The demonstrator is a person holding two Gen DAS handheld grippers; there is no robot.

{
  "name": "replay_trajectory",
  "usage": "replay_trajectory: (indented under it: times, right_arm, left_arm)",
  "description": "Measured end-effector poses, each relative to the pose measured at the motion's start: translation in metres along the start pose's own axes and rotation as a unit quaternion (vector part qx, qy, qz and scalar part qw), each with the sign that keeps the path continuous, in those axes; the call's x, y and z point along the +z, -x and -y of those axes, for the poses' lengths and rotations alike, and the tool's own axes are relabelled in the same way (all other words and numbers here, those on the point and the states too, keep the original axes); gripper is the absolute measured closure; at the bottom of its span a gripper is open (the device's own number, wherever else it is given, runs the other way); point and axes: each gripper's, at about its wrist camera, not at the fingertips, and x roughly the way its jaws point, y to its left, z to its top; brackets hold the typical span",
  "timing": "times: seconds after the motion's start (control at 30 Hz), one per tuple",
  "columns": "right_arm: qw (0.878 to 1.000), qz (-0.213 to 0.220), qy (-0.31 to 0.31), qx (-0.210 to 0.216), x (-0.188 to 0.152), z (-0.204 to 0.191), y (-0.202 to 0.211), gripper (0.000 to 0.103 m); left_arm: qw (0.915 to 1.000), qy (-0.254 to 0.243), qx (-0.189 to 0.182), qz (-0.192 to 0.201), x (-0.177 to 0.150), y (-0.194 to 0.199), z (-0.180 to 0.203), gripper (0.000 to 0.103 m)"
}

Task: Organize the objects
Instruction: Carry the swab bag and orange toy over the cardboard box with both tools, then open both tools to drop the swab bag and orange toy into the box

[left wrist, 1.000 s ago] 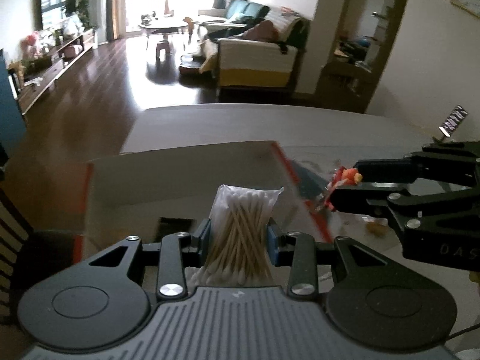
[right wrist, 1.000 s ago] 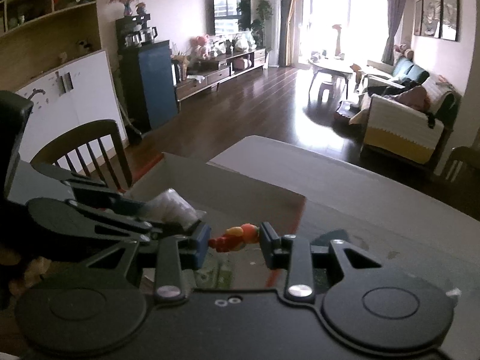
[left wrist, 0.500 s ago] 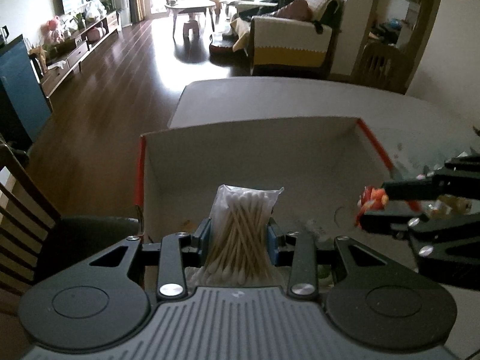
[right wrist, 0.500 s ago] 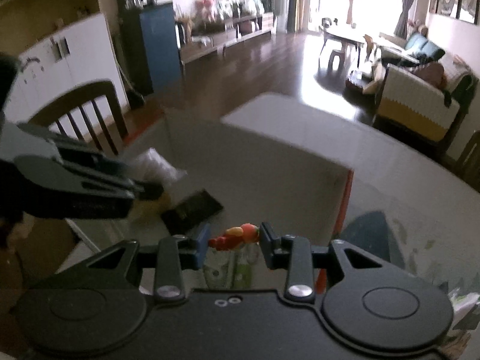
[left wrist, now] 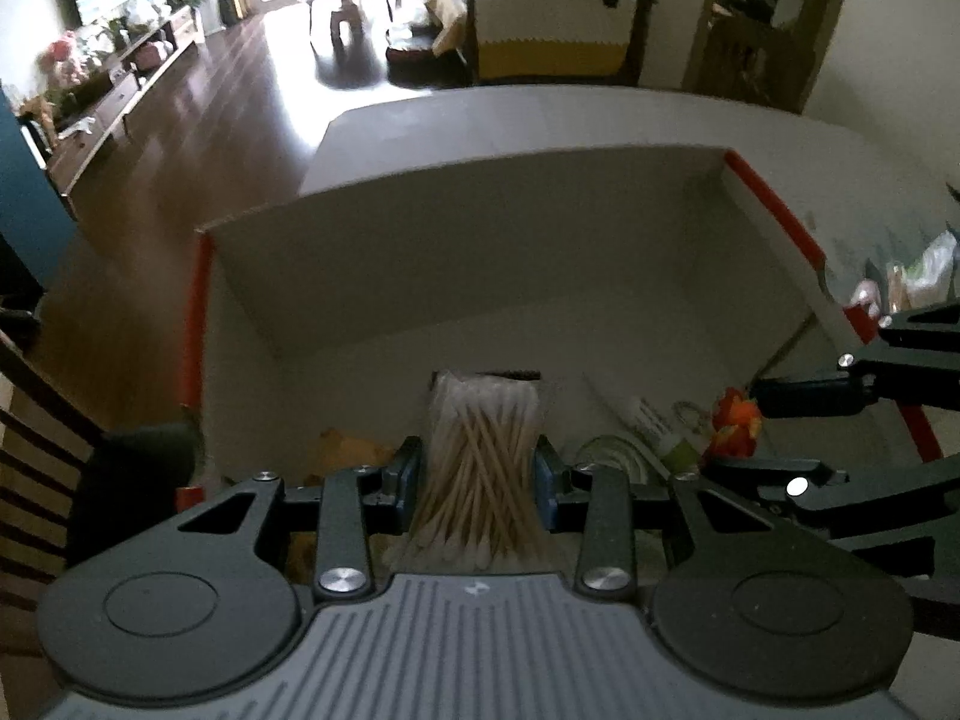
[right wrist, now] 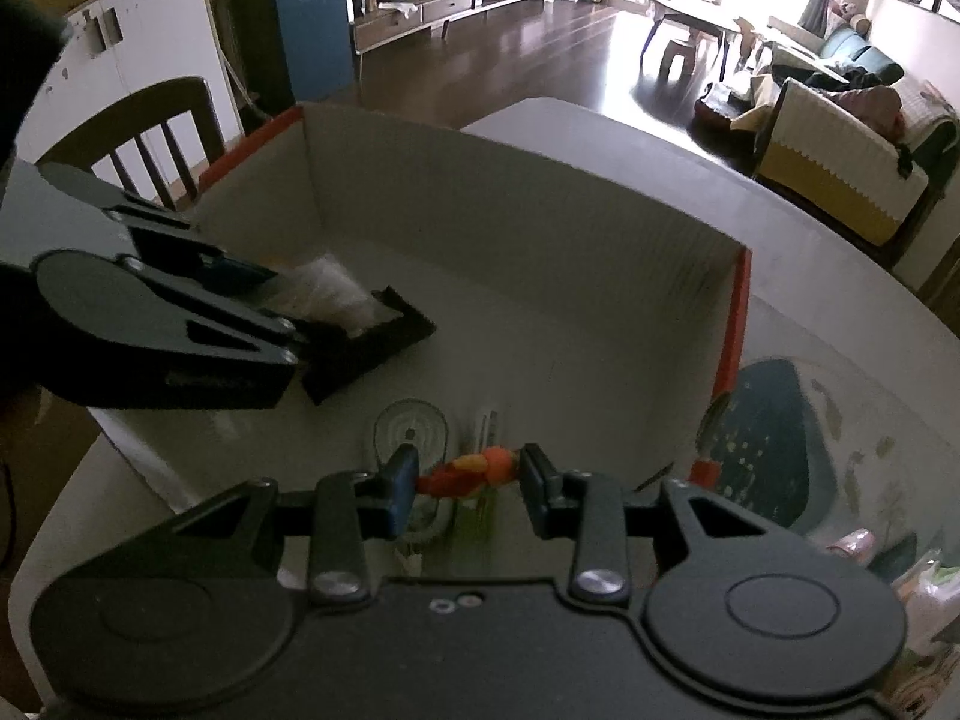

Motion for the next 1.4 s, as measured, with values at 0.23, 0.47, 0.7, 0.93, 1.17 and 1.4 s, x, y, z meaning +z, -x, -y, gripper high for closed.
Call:
replay_trajectory:
  times: [0.23, 0.47, 0.7, 0.93, 1.17, 1.4]
  right_arm:
    - [1.0, -0.012, -0.004, -0.005, 0.0, -0.002, -0.007, 0.066]
    - [1.0, -0.011, -0.004, -0.004, -0.001, -0.003, -0.005, 0.062]
    - [1.0, 0.001, -0.011, 0.0, -0.006, 0.0, 0.005, 0.05]
    - [1.0, 0.016, -0.017, 0.003, -0.014, 0.001, 0.023, 0.042]
    - [0.999, 0.04, -0.028, 0.005, -0.024, 0.005, 0.052, 0.037]
    - [0.997, 0.066, -0.035, 0.015, -0.032, 0.011, 0.081, 0.027]
  left_arm:
    - [0.9995, -0.016, -0.007, -0.025, -0.003, -0.013, 0.005, 0.066]
    - [0.9989, -0.023, -0.007, -0.041, 0.001, -0.022, 0.003, 0.065]
    - [0.9996, -0.015, -0.006, -0.022, -0.003, -0.016, 0.002, 0.04]
    - [0.9999, -0.006, -0.009, -0.005, -0.006, -0.001, 0.006, 0.039]
    - [0.9998, -0.004, -0.01, 0.014, -0.013, 0.019, 0.013, 0.039]
    - [0.9991, 0.002, -0.009, 0.041, -0.015, 0.047, 0.023, 0.037]
